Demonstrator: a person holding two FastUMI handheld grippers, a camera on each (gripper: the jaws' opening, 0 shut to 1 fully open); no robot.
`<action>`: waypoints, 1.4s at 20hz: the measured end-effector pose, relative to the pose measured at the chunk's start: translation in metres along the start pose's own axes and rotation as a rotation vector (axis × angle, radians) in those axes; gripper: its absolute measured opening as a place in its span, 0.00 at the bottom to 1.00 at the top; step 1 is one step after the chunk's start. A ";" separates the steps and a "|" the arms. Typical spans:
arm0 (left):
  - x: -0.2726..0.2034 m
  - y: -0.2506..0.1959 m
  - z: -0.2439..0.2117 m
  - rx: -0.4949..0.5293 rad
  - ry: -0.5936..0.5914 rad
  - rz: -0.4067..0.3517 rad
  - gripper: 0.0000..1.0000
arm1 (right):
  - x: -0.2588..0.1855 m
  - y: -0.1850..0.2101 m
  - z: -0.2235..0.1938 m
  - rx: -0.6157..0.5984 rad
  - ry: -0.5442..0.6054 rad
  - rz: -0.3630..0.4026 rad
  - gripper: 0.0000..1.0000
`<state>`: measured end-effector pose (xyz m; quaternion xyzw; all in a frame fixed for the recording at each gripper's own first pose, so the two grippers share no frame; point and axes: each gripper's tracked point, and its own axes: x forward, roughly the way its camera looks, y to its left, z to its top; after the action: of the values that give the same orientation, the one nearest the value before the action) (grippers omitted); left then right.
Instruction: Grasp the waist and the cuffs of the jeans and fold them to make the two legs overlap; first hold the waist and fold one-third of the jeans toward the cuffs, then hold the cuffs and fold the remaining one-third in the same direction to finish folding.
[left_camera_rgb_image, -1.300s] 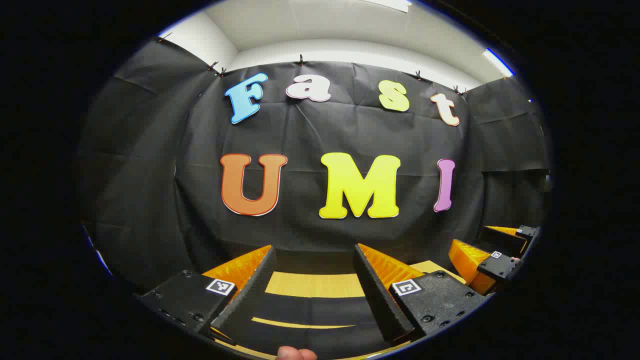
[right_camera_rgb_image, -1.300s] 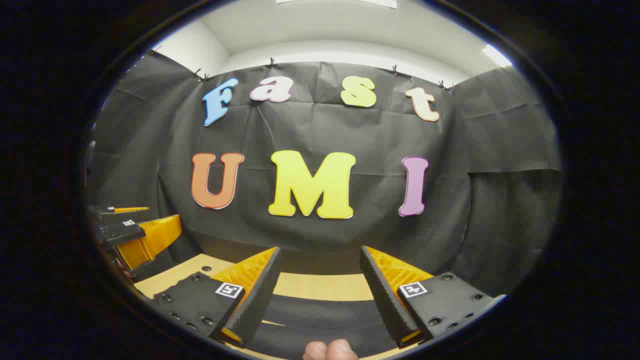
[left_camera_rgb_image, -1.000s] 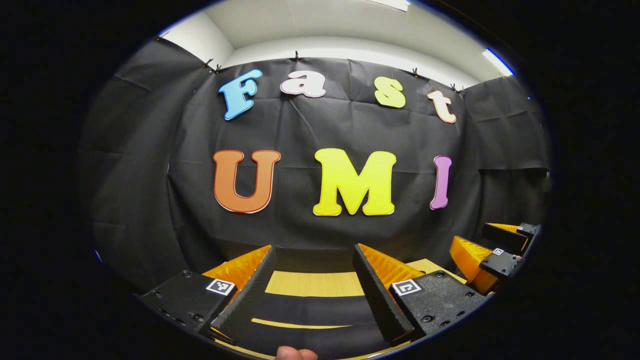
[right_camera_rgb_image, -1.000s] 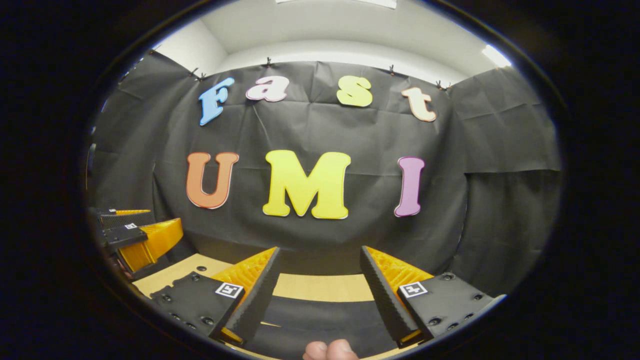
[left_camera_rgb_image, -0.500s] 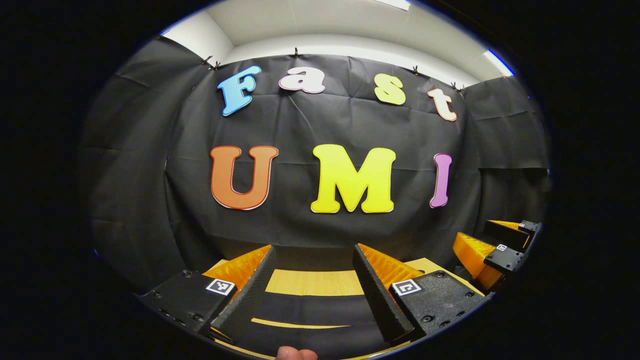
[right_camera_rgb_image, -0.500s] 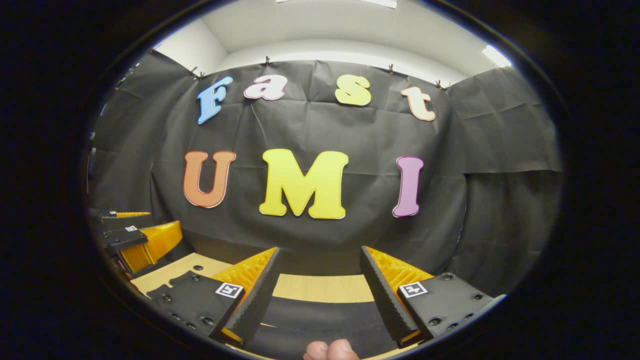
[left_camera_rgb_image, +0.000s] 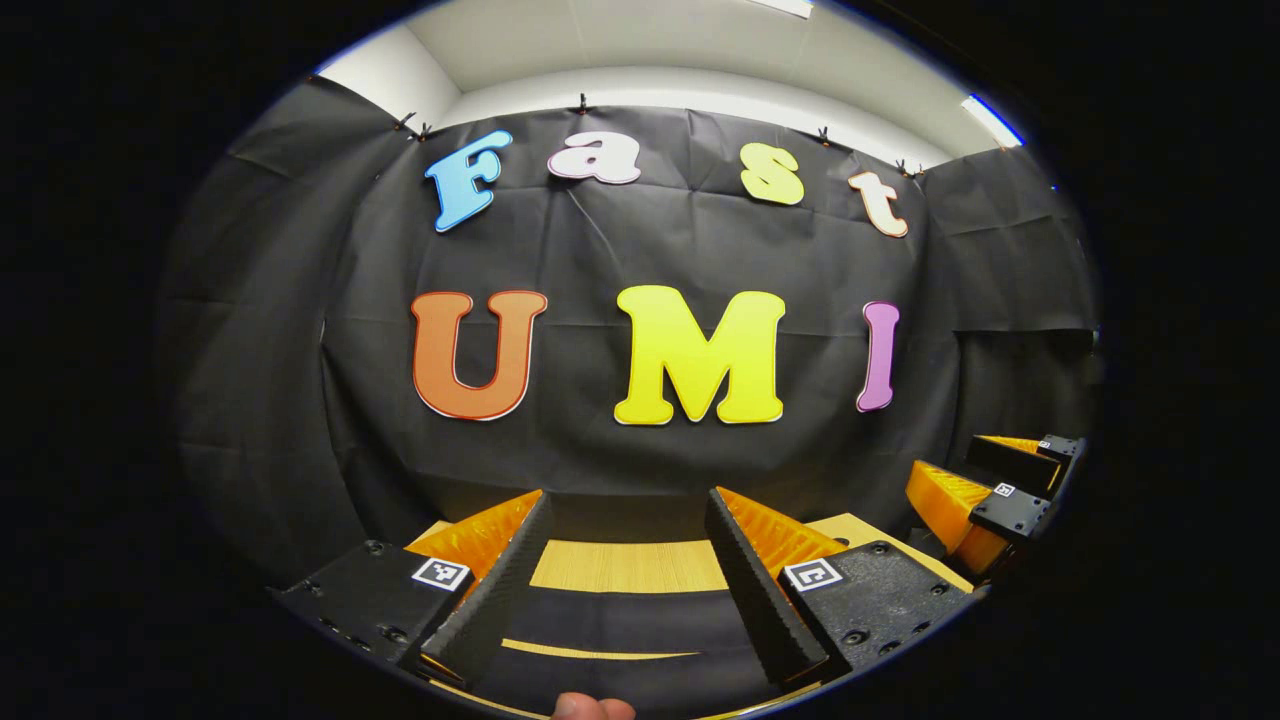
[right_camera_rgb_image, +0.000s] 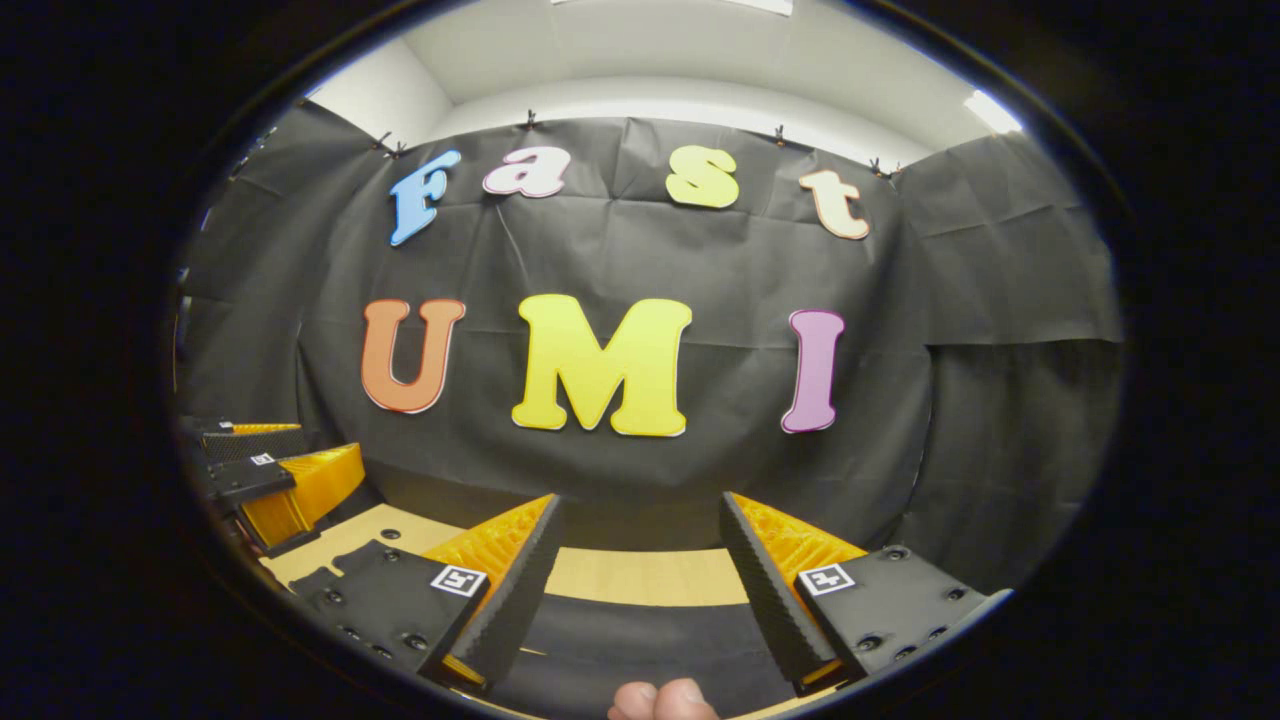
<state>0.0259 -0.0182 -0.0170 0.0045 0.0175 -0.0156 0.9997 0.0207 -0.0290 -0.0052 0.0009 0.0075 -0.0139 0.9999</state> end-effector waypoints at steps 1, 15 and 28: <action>0.001 0.000 0.000 0.001 0.001 0.001 0.98 | 0.001 -0.001 0.000 0.000 0.001 -0.001 0.96; 0.002 0.012 0.008 0.041 -0.031 0.028 0.98 | 0.015 0.008 0.001 -0.013 -0.002 0.043 0.96; -0.030 0.171 -0.122 -0.167 0.251 0.312 0.99 | -0.013 -0.211 -0.132 0.118 0.370 -0.235 0.96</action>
<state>-0.0027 0.1551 -0.1369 -0.0739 0.1424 0.1414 0.9769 -0.0006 -0.2391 -0.1371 0.0609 0.1900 -0.1302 0.9712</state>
